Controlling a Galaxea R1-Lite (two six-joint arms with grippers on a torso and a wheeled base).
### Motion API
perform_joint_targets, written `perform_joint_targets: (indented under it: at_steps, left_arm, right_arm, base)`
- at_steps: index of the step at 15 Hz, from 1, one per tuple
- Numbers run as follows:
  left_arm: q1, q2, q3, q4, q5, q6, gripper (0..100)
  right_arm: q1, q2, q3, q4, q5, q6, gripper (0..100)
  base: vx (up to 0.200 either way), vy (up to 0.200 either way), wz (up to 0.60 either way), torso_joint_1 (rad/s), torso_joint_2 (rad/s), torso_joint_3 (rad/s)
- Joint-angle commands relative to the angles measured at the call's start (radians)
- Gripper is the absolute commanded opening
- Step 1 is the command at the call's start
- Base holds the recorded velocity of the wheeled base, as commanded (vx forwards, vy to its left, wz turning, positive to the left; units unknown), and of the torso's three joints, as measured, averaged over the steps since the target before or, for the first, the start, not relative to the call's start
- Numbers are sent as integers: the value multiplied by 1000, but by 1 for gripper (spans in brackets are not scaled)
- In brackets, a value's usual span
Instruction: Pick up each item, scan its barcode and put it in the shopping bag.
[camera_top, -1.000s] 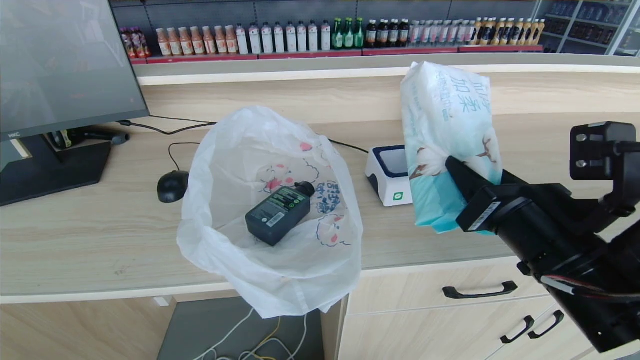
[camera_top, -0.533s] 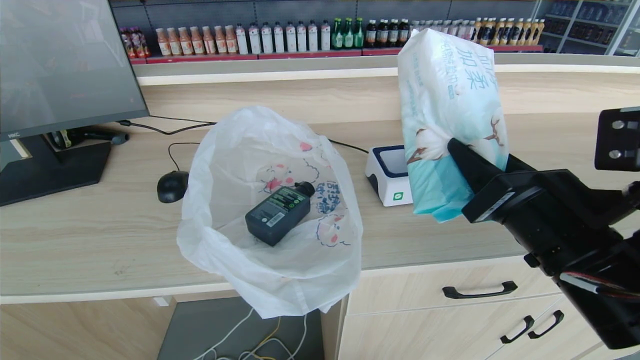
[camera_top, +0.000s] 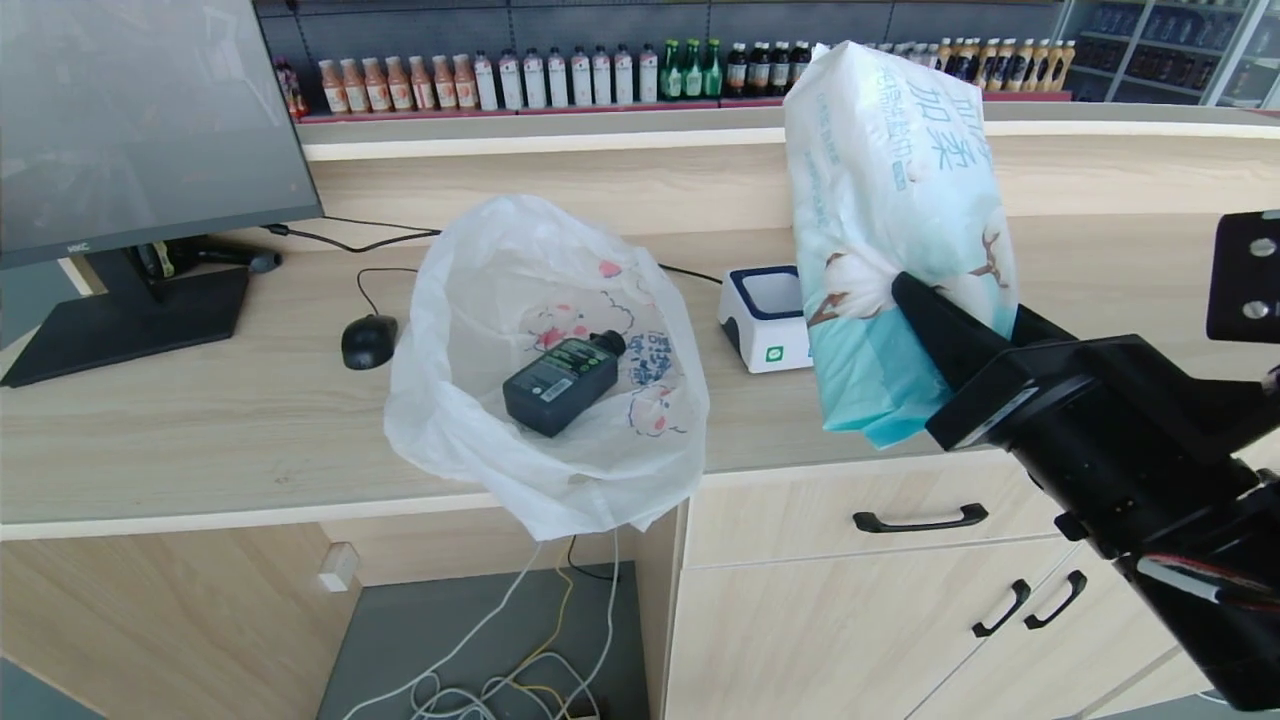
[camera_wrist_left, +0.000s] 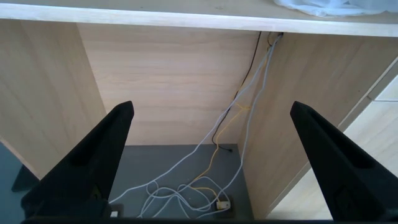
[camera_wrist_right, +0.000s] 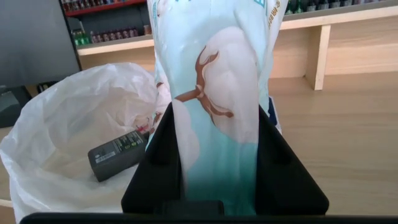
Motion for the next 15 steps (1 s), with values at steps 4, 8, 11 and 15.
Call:
perform_joint_targets:
  at_steps: [4, 8, 11, 15]
  left_arm:
    - [0, 0, 0, 0, 0, 0, 100]
    - [0, 0, 0, 0, 0, 0, 100]
    - [0, 0, 0, 0, 0, -3, 100]
    - [0, 0, 0, 0, 0, -1, 100]
  right_arm:
    - [55, 103, -88, -1, 16, -6, 0]
    - [57, 129, -102, -32, 18, -40, 0]
    - [58, 137, -131, -34, 18, -40, 0]
    - [58, 140, -137, -40, 18, -41, 0]
  base:
    - [0, 0, 0, 0, 0, 0]
    - [0, 0, 0, 0, 0, 0]
    - [0, 200, 0, 5, -1, 2]
    - [0, 200, 0, 4, 6, 5]
